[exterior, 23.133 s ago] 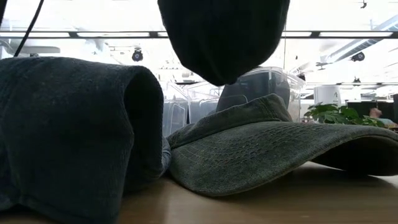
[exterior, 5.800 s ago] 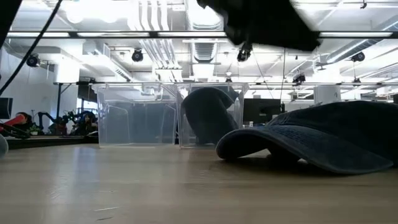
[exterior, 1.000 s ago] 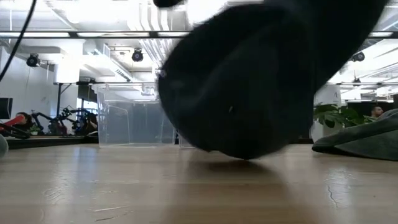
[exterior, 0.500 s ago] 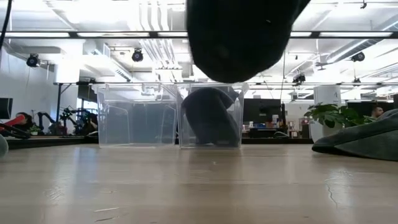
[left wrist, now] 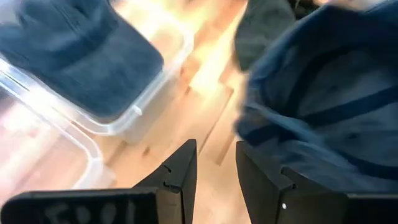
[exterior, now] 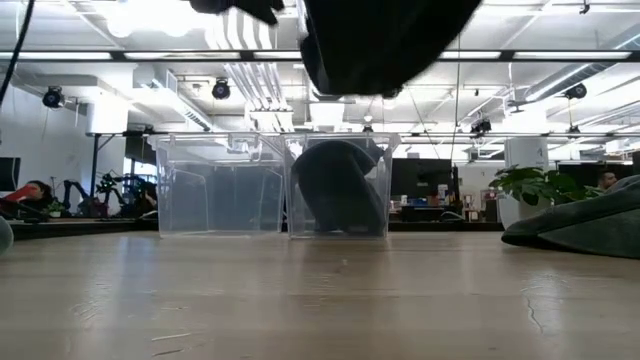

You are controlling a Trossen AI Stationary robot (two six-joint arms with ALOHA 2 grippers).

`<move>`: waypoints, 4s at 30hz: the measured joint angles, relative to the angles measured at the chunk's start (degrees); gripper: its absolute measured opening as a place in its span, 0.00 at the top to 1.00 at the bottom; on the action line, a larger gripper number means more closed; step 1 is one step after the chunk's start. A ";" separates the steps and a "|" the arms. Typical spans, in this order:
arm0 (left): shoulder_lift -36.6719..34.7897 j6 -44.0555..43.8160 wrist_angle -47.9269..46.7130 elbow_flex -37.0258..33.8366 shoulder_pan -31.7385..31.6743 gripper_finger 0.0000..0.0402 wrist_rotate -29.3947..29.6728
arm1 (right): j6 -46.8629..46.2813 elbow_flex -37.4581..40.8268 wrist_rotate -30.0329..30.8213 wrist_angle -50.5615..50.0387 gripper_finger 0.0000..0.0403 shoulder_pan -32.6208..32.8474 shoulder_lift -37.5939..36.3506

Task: Pick & Place hat
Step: Put the blue cap into the right transparent bin

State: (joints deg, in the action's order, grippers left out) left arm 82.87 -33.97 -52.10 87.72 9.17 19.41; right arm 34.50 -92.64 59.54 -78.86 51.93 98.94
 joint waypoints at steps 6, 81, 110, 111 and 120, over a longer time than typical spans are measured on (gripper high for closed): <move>4.48 1.35 4.73 0.00 -3.99 0.74 -10.26 | 5.20 -0.20 0.60 6.91 0.97 0.99 0.27; -6.73 27.72 8.14 9.47 4.09 0.74 31.21 | -35.50 0.83 8.97 20.65 0.97 -17.23 -0.22; -10.78 17.63 2.90 -11.94 2.16 0.74 30.93 | -106.45 3.76 7.47 40.25 0.97 -43.02 -2.20; -10.78 17.67 3.63 -12.94 1.94 0.74 30.81 | -103.90 4.46 7.53 43.79 0.97 -43.44 -2.37; -10.80 24.54 16.58 -18.66 -1.75 0.74 24.25 | -109.08 11.26 1.24 49.99 0.97 -48.19 -1.44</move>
State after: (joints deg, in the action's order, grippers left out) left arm 72.07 -9.43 -35.52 69.06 7.41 43.66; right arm -74.59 -81.38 60.77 -28.86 3.75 97.49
